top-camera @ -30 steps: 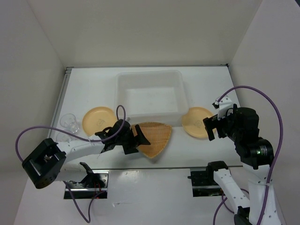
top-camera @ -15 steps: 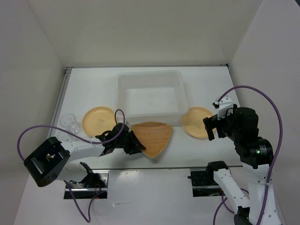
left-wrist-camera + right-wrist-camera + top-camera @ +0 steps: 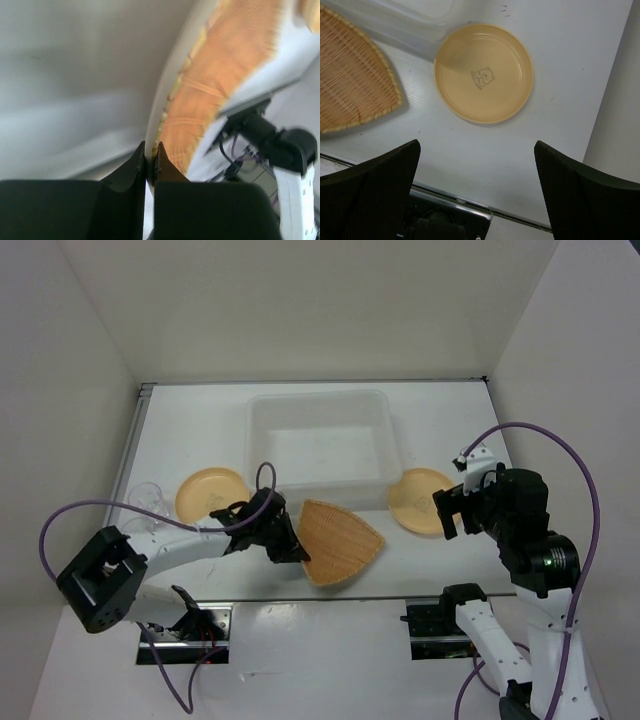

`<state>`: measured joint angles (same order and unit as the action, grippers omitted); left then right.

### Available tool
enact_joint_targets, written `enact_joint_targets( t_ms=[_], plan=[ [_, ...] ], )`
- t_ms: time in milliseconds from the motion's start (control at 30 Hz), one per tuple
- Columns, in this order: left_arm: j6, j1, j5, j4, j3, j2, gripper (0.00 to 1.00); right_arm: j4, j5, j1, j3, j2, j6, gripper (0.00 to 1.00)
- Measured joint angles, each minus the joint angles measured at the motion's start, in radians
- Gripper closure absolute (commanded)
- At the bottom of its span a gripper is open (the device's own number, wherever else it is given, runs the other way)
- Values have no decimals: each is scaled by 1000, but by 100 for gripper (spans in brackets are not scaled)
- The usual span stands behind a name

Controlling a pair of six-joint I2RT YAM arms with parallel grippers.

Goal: Place the mixed dishes into the plastic bin

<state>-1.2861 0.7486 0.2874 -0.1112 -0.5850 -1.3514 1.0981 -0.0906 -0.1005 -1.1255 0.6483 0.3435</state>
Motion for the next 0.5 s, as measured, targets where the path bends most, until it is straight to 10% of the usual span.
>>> enact_joint_targets(
  t_ms=[233,500],
  plan=[
    [242,-2,92,-401,-411,73,100,-2,8,0,6,-13,-10,1],
    [363,-86,214,-462,-874,-28,100,-8,19,0,7,-25,-17,1]
  ],
)
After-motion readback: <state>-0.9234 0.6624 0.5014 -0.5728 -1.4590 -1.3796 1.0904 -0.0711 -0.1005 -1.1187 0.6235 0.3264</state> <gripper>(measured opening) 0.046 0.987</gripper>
